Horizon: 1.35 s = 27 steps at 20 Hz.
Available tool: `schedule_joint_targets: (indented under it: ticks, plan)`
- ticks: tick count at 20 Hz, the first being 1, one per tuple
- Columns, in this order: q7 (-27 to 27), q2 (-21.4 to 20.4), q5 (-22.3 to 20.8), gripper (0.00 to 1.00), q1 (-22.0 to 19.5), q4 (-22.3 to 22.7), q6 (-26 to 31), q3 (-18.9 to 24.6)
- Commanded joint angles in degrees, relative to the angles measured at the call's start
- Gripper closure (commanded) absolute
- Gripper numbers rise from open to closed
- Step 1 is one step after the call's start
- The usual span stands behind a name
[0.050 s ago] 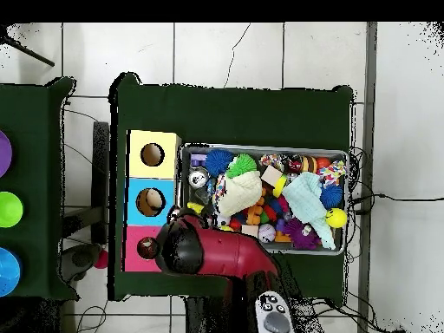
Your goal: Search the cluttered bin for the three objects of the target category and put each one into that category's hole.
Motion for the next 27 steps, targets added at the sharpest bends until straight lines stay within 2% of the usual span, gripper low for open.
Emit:
schedule_joint_targets:
  ticks: [1,5,6,9,10,11,12,21,27]
  plan:
    - [4.50,5.56,-7.57,1.00,-1.02,-0.76,-9.22,-1.78]
    - [4.26,7.20,-6.80,1.00,0.23,-0.64,-11.24,-3.93]
    - [3.91,7.37,-6.67,0.00,0.14,-0.61,-10.83,-3.84]
    - [-0.28,7.81,-8.65,0.00,2.08,-3.17,-7.45,-5.79]
    - [-0.21,7.89,-8.50,0.00,3.09,-4.03,-7.90,-7.18]
    - [0.92,8.38,-6.90,0.00,5.60,-5.45,-9.04,-10.99]
    - [1.31,8.39,-6.81,0.00,5.70,-5.81,-8.23,-11.27]
    - [1.55,8.51,-10.71,0.00,2.99,-6.69,-7.64,-8.67]
    - [2.53,8.50,-11.78,0.00,1.60,-6.62,-8.10,-7.59]
